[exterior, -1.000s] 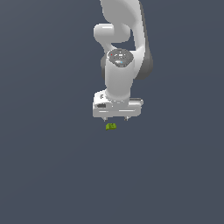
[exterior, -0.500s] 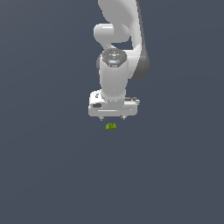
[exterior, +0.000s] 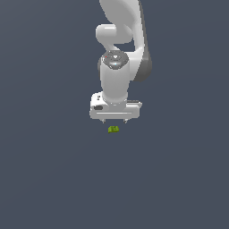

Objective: Pick up the object and move it to a goal position.

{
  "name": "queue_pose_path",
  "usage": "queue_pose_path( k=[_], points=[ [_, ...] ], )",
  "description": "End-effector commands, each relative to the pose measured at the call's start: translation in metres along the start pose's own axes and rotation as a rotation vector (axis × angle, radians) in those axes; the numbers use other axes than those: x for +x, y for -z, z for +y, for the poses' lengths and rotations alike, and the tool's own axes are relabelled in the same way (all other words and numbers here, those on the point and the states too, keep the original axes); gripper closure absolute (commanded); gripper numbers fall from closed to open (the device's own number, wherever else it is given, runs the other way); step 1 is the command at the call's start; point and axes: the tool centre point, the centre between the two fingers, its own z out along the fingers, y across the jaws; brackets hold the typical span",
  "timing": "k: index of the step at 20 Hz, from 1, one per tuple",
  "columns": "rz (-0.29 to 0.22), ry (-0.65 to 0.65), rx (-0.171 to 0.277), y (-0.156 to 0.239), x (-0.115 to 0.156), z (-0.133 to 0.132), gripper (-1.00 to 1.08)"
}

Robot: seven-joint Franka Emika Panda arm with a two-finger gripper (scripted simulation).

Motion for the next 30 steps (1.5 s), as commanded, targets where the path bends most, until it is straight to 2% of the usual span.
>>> queue_pose_path(
  k=[1,12,30],
  points=[
    [0.0,-0.02,0.001,-0.002,-0.001,0.0,-0.92],
    [-0.002,-0.21,0.011,-0.019,-0.006,-0.003,-0.92],
    [-0.008,-0.717,0.022,-0.062,-0.024,-0.005,-0.92]
  ],
)
